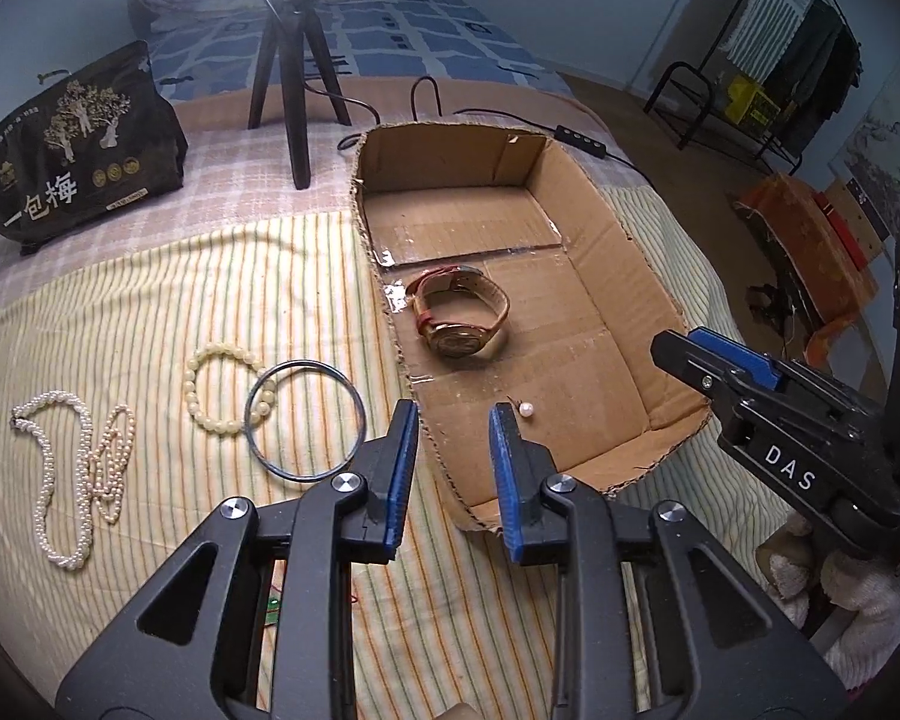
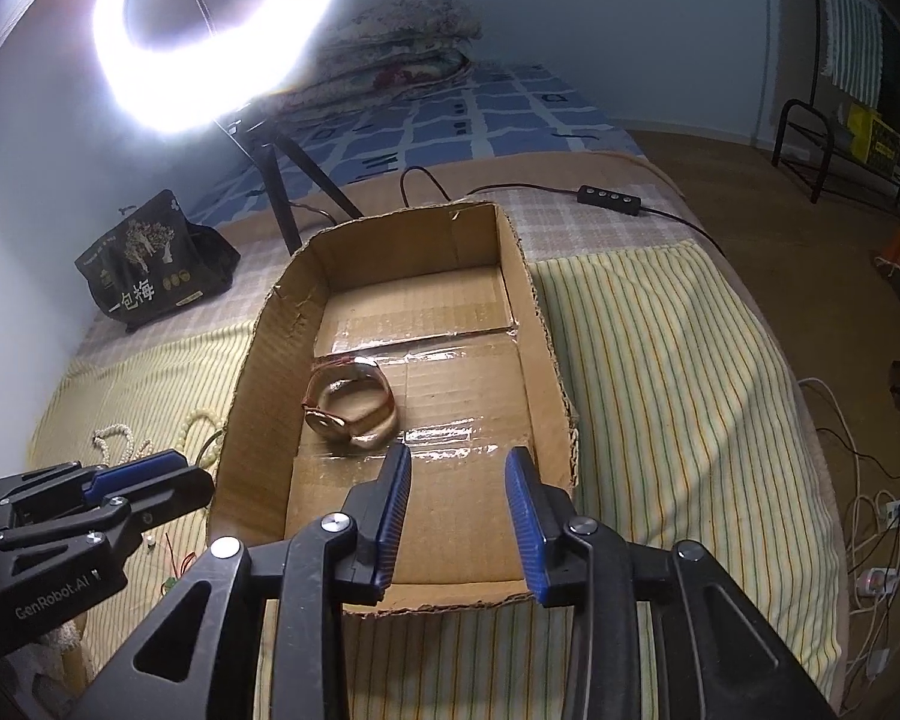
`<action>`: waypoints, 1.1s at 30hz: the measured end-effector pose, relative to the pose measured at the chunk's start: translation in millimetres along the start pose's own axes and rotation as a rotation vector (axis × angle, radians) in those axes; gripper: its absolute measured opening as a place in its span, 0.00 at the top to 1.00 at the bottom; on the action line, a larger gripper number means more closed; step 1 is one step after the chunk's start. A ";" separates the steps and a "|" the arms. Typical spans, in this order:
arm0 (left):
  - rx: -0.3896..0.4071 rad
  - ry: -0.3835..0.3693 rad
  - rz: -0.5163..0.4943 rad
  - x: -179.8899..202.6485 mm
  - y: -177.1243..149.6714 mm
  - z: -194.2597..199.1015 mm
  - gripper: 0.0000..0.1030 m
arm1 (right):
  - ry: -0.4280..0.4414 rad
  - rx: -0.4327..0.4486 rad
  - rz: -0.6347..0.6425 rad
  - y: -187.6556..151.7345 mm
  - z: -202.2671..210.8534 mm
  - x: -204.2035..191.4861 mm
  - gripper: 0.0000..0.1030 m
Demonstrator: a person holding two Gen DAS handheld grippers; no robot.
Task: Organize jewelry
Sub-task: 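Open left tool to drop the watch in the box while right tool drops the earring, then move left tool to the twisted pearl necklace while right tool approaches the blue bangle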
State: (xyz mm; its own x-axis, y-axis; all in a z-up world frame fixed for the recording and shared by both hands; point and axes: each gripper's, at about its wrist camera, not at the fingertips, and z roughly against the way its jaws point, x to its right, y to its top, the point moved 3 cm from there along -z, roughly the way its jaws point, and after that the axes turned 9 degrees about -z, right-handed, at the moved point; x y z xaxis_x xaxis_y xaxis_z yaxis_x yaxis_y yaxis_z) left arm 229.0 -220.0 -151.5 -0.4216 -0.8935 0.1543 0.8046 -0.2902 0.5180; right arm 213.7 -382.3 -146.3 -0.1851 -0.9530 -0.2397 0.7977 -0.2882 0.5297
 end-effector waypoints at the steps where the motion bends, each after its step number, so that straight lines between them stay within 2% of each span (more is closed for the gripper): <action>1: 0.003 0.003 0.000 -1.2 -0.2 1.5 0.77 | 0.000 0.001 0.003 -0.2 0.7 -1.0 0.68; 14: 0.045 0.053 -0.028 -26.0 -13.0 34.8 0.77 | 0.013 0.032 0.046 -5.9 16.8 -25.8 0.61; 21: 0.085 0.086 -0.017 -64.1 -26.7 62.8 0.77 | 0.037 0.047 0.084 -15.0 27.6 -52.2 0.54; 25: 0.115 0.124 -0.022 -86.9 -36.8 79.2 0.77 | 0.063 0.053 0.107 -21.3 32.2 -69.1 0.46; 26: 0.118 0.138 -0.024 -92.6 -39.3 82.8 0.76 | 0.072 0.054 0.114 -23.8 33.4 -74.2 0.44; 29: 0.127 0.170 -0.012 -112.6 -48.5 94.4 0.62 | 0.095 0.052 0.136 -30.5 34.8 -88.5 0.36; 33: 0.118 0.187 0.019 -135.6 -58.1 102.6 0.62 | 0.129 0.039 0.168 -40.4 33.4 -108.6 0.33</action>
State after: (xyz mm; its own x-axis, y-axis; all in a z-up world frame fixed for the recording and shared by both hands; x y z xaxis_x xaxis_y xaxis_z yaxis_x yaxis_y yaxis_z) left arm 196.5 -46.9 -116.2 -0.3134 -0.9496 0.0117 0.7527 -0.2408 0.6128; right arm 182.4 -270.2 -114.5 0.0255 -0.9690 -0.2457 0.7878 -0.1318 0.6017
